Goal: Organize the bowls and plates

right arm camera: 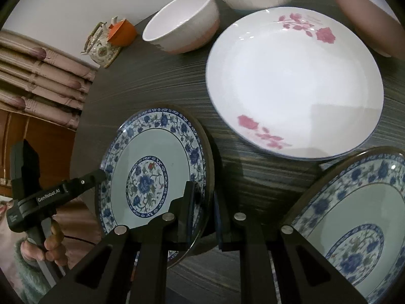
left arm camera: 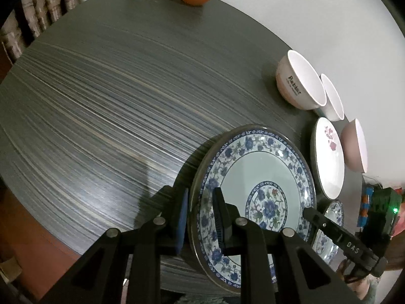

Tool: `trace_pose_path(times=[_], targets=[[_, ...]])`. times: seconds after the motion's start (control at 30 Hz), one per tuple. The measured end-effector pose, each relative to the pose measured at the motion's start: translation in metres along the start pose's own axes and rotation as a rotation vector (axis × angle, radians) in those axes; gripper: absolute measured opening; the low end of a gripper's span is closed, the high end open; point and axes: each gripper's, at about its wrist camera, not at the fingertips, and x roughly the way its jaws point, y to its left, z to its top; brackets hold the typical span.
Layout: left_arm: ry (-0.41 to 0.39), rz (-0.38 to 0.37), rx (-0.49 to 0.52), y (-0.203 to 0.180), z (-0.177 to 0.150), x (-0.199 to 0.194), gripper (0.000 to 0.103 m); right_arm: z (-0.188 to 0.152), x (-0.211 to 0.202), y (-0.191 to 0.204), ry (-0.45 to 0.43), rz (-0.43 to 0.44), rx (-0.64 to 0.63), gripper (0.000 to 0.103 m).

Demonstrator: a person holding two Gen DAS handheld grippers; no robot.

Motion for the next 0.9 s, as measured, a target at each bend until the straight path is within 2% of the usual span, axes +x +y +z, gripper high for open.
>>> trace_pose_path(times=[0.37, 0.9], targets=[[-0.042, 0.018, -0.055, 0.022, 0.007, -0.002, 0.019, -0.020, 0.000, 0.031, -0.041, -0.017, -0.044, 0.014], [-0.049, 0.063, -0.093, 0.041, 0.008, 0.010, 0.019, -0.032, 0.022, 0.038, -0.004, -0.024, -0.069, 0.015]])
